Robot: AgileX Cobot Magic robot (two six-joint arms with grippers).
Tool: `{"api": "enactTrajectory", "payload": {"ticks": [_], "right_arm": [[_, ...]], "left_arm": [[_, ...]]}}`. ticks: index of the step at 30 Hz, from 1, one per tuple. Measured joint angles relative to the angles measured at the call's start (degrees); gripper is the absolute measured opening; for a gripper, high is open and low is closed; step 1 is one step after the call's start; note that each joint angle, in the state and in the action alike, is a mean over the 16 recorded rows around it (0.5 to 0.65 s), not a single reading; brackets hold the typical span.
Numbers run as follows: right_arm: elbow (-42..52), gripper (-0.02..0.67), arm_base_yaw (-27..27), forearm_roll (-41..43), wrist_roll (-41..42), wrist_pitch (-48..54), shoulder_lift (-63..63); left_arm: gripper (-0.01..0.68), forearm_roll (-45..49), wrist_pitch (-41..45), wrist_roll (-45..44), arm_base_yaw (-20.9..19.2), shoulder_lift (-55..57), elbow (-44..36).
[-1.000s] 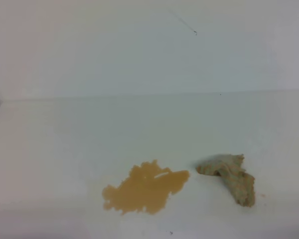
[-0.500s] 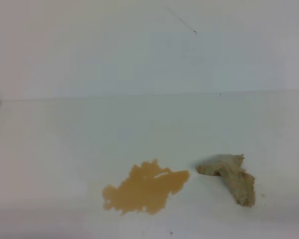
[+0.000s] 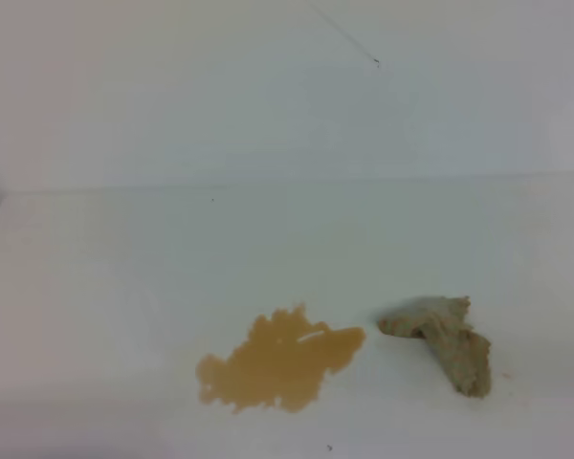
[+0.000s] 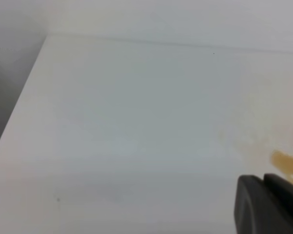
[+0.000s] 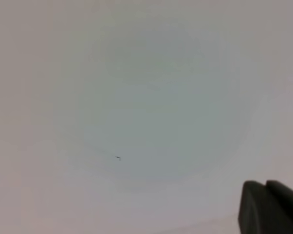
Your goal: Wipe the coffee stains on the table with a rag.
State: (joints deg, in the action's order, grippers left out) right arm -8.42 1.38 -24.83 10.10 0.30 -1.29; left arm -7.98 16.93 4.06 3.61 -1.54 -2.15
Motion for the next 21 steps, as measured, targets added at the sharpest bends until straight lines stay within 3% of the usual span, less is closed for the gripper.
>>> {"api": "enactTrajectory", "payload": {"ticks": [9,21], "right_arm": [[-17.3,-0.003,0.0,-1.4,11.5,13.5,-13.2],[-34.9,-0.002,0.0,-9.9,22.9,35.3,-39.5]], "left_arm": [[0.001,0.0,0.0,0.0,0.0,0.0,0.0],[0.001,0.0,0.0,0.0,0.0,0.0,0.0]]}}
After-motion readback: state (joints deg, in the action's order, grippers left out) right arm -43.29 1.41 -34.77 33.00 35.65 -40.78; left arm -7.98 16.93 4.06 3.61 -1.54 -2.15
